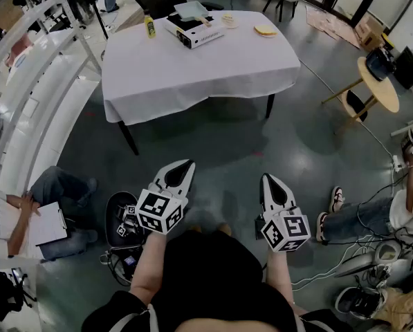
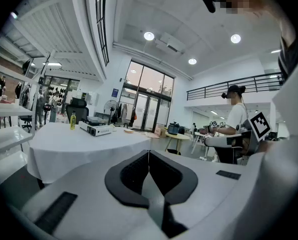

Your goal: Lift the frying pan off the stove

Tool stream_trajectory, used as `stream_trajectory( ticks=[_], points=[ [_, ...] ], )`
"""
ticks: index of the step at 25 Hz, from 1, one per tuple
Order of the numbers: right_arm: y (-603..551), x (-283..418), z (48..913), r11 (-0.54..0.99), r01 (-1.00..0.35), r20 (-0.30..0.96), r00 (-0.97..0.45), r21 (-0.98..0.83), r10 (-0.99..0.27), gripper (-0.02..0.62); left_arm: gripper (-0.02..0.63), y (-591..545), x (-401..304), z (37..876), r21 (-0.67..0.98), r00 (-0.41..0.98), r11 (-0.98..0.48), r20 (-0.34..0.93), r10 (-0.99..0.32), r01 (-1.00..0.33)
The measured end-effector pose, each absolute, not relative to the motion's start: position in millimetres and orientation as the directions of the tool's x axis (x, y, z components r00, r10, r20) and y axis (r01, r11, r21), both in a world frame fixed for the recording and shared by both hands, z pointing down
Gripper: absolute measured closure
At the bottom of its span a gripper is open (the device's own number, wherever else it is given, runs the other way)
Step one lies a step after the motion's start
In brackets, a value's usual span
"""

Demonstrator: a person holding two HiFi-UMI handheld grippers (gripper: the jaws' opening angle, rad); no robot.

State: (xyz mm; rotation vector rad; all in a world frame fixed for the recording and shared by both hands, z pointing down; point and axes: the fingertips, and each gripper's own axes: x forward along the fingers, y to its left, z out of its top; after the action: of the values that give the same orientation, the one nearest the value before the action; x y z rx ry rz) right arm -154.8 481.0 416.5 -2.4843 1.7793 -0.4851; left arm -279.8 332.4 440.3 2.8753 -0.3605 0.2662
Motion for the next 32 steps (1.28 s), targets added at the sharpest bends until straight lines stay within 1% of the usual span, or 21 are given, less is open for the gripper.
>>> stream_trajectory(
  ticks=[3, 7, 10, 12, 13, 14, 15, 16, 19, 23, 28, 32],
  points=[
    [480, -158, 420, -0.349, -0.904, 0.229, 0.295, -0.246, -0.928, 0.594, 0.598, 331, -285, 442, 0.203, 0.952, -0.943, 0.209, -0.223, -0.265],
    [476, -162, 416, -0.347, -0.901, 0.193, 0.303, -0.260, -0.933, 0.592, 0.598, 328, -293, 443, 0.193, 0.952, -0.945, 0.207, -0.225, -0.265],
    [471, -169, 418, -0.348, -0.904, 0.207, 0.302, -0.246, -0.930, 0.592, 0.598, 322, -301, 444, 0.189, 0.947, -0.941, 0.211, -0.241, -0.281],
    [467, -175, 420, -0.355, -0.902, 0.219, 0.305, -0.245, -0.927, 0.592, 0.597, 316, -308, 444, 0.220, 0.947, -0.931, 0.201, -0.249, -0.291],
    [464, -178, 422, -0.358, -0.900, 0.223, 0.306, -0.248, -0.925, 0.592, 0.555, 314, -311, 444, 0.244, 0.950, -0.926, 0.195, -0.245, -0.289],
    [461, -181, 423, -0.360, -0.898, 0.225, 0.308, -0.251, -0.925, 0.592, 0.440, 312, -314, 444, 0.266, 0.953, -0.922, 0.191, -0.236, -0.282],
    [458, -184, 424, -0.362, -0.897, 0.225, 0.310, -0.253, -0.924, 0.592, 0.359, 310, -316, 444, 0.278, 0.955, -0.920, 0.187, -0.230, -0.276],
    [455, -187, 426, -0.365, -0.896, 0.226, 0.312, -0.253, -0.923, 0.592, 0.345, 306, -319, 444, 0.282, 0.956, -0.919, 0.184, -0.231, -0.276],
    [448, -193, 430, -0.372, -0.893, 0.229, 0.318, -0.255, -0.920, 0.592, 0.339, 295, -325, 443, 0.294, 0.954, -0.911, 0.165, -0.249, -0.289],
    [438, -192, 433, -0.379, -0.889, 0.238, 0.321, -0.259, -0.917, 0.592, 0.339, 285, -322, 444, 0.287, 0.958, -0.917, 0.160, -0.240, -0.278],
    [409, -164, 428, -0.372, -0.892, 0.221, 0.320, -0.258, -0.921, 0.592, 0.340, 262, -301, 443, 0.274, 0.955, -0.919, 0.161, -0.248, -0.285],
    [369, -128, 434, -0.346, -0.903, 0.217, 0.296, -0.254, -0.930, 0.592, 0.339, 226, -275, 449, 0.271, 0.943, -0.906, 0.169, -0.288, -0.325]
  ],
)
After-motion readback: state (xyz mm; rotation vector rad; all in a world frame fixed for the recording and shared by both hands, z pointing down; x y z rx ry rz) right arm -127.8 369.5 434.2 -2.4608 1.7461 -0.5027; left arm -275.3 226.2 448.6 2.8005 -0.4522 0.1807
